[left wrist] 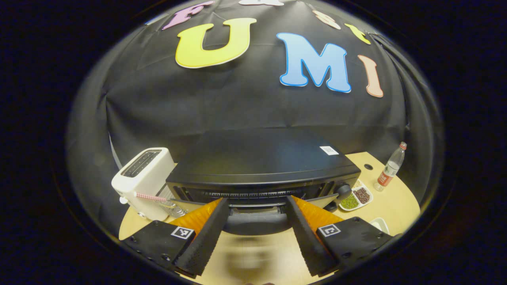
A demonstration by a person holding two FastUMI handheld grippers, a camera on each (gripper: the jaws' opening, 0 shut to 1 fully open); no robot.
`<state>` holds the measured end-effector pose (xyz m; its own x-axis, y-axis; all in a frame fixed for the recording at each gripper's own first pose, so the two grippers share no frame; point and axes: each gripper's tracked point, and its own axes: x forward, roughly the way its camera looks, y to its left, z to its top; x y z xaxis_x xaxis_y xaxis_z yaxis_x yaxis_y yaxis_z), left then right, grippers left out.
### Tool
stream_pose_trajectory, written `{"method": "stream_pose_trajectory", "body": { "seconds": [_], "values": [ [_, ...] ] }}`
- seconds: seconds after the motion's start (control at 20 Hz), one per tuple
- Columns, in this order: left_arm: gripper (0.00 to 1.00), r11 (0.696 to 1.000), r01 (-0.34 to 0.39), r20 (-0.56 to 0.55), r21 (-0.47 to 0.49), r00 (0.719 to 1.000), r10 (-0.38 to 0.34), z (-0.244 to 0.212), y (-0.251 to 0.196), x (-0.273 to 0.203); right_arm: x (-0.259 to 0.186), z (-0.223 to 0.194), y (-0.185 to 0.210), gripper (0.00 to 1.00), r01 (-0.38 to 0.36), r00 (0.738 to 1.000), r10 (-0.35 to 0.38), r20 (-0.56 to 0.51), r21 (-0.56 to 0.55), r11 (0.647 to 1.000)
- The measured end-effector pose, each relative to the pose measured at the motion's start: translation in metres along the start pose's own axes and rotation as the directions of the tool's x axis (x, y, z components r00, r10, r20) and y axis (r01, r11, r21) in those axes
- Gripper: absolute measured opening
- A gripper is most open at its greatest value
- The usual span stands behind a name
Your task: Open the electric oven with the left hand, put the food in, and close the electric oven.
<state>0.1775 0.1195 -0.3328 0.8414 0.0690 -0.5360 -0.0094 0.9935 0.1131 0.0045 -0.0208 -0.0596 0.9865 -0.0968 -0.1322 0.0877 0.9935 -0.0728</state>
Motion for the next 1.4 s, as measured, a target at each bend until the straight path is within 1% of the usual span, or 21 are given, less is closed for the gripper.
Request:
{"method": "stream_pose_trajectory", "body": {
  "seconds": [0.05, 0.1, 0.15, 0.25, 0.3, 0.35, 0.4, 0.6, 0.65, 0.8, 0.85, 0.95, 1.0, 1.05, 1.1, 1.15, 1.2, 1.25, 1.3, 1.35, 1.4],
  "values": [
    [0.98, 1.0, -0.003, 0.001, 0.004, 1.0, 0.003, -0.004, -0.001, -0.004, 0.001, 0.0, 0.002, 1.0, -0.006, 1.0, 0.006, -0.002, -0.002, 1.0],
    [1.0, 1.0, -0.007, -0.005, 0.006, 1.0, 0.007, -0.01, -0.001, -0.008, 0.001, 0.0, 0.004, 1.0, -0.01, 1.0, 0.01, -0.002, -0.002, 1.0],
    [0.98, 1.0, -0.013, -0.009, 0.006, 1.0, 0.013, -0.015, -0.002, -0.012, 0.0, 0.001, 0.006, 1.0, -0.015, 1.0, 0.015, -0.002, -0.001, 1.0],
    [0.98, 0.999, -0.025, -0.021, 0.029, 0.999, 0.026, -0.027, -0.003, -0.017, -0.001, -0.001, 0.007, 0.99, -0.024, 1.0, 0.024, -0.006, 0.0, 1.0],
    [0.94, 0.999, -0.027, -0.019, 0.036, 0.999, 0.028, -0.03, -0.004, -0.02, -0.002, -0.002, 0.008, 1.0, -0.028, 1.0, 0.028, -0.006, -0.002, 1.0],
    [0.93, 0.999, -0.026, -0.027, 0.033, 0.999, 0.027, -0.035, -0.004, -0.022, -0.003, -0.002, 0.008, 1.0, -0.028, 1.0, 0.028, -0.006, -0.004, 1.0],
    [0.98, 0.999, -0.023, -0.035, 0.023, 0.999, 0.024, -0.042, -0.004, -0.025, -0.005, -0.003, 0.008, 1.0, -0.027, 1.0, 0.027, -0.008, -0.004, 1.0],
    [1.0, 1.0, -0.011, -0.074, 0.016, 0.997, 0.012, -0.069, -0.004, -0.037, -0.007, -0.011, 0.006, 1.0, -0.022, 0.999, 0.023, -0.025, 0.01, 1.0],
    [0.98, 1.0, -0.011, -0.088, 0.007, 0.996, 0.012, -0.077, -0.005, -0.04, -0.007, -0.011, 0.005, 1.0, -0.02, 0.999, 0.021, -0.027, 0.012, 1.0],
    [0.98, 1.0, -0.012, -0.142, -0.022, 0.99, 0.008, -0.105, -0.005, -0.044, -0.008, -0.014, 0.0, 1.0, -0.005, 1.0, 0.005, -0.027, 0.004, 1.0],
    [1.0, 1.0, -0.008, -0.156, -0.03, 0.988, 0.003, -0.113, -0.005, -0.043, -0.008, -0.015, 0.0, 1.0, -0.004, 1.0, 0.004, -0.031, 0.005, 1.0],
    [1.0, 1.0, -0.005, -0.188, -0.027, 0.982, 0.0, -0.129, -0.004, -0.044, -0.009, -0.018, 0.0, 1.0, 0.001, 0.999, 0.0, -0.039, 0.009, 1.0],
    [1.0, 1.0, -0.019, -0.191, -0.017, 0.981, 0.015, -0.132, -0.001, -0.045, -0.008, -0.02, 0.001, 1.0, 0.002, 0.999, -0.001, -0.045, 0.011, 1.0],
    [0.94, 1.0, -0.031, -0.173, -0.006, 0.984, 0.029, -0.127, 0.002, -0.047, -0.009, -0.022, 0.002, 1.0, 0.0, 0.999, 0.0, -0.053, 0.012, 1.0],
    [0.98, 1.0, -0.028, -0.143, -0.009, 0.989, 0.027, -0.118, -0.001, -0.051, -0.008, -0.026, 0.004, 1.0, -0.004, 0.998, 0.005, -0.064, 0.016, 1.0],
    [0.98, 1.0, -0.018, -0.107, -0.015, 0.994, 0.016, -0.101, -0.005, -0.057, -0.007, -0.031, 0.005, 1.0, -0.01, 0.997, 0.011, -0.079, 0.022, 1.0],
    [0.98, 1.0, -0.017, -0.056, -0.015, 0.998, 0.016, -0.08, -0.007, -0.067, -0.004, -0.037, 0.005, 1.0, -0.013, 0.995, 0.016, -0.101, 0.028, 1.0],
    [0.94, 1.0, -0.016, -0.008, -0.018, 1.0, 0.016, -0.059, -0.007, -0.076, -0.001, -0.045, 0.004, 1.0, -0.021, 0.991, 0.026, -0.131, 0.037, 0.999],
    [1.0, 1.0, -0.011, 0.047, -0.027, 0.999, 0.013, -0.036, -0.01, -0.088, 0.005, -0.056, 0.005, 1.0, -0.033, 0.985, 0.04, -0.17, 0.047, 0.998],
    [0.93, 0.999, -0.004, 0.103, -0.038, 0.995, 0.008, -0.01, -0.013, -0.101, 0.012, -0.07, 0.005, 1.0, -0.049, 0.974, 0.061, -0.217, 0.06, 0.997],
    [0.98, 0.999, 0.001, 0.159, -0.05, 0.987, 0.007, 0.017, -0.015, -0.117, 0.019, -0.083, 0.007, 1.0, -0.074, 0.96, 0.092, -0.264, 0.077, 0.994]
  ]
}}
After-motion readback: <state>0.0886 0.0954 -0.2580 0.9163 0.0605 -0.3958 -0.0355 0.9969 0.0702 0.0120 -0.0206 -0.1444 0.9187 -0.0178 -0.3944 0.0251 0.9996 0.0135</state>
